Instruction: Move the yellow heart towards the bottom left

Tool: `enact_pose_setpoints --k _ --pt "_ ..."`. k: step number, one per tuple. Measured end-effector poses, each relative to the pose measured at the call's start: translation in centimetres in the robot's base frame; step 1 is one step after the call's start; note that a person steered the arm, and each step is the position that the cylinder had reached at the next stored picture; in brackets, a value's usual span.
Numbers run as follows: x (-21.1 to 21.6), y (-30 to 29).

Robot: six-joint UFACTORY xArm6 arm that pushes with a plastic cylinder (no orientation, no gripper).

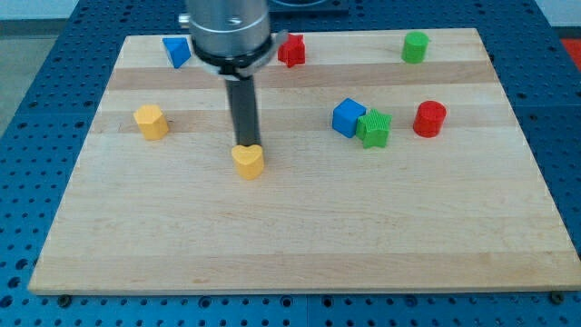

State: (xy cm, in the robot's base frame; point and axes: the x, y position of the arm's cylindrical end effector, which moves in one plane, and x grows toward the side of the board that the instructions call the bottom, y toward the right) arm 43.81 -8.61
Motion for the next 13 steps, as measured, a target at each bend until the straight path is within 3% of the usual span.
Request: enact_pose_setpoints --k 2,9,13 --pt "0.4 -1.7" --pt "2.7 5.3" --pt "6.6 2.8"
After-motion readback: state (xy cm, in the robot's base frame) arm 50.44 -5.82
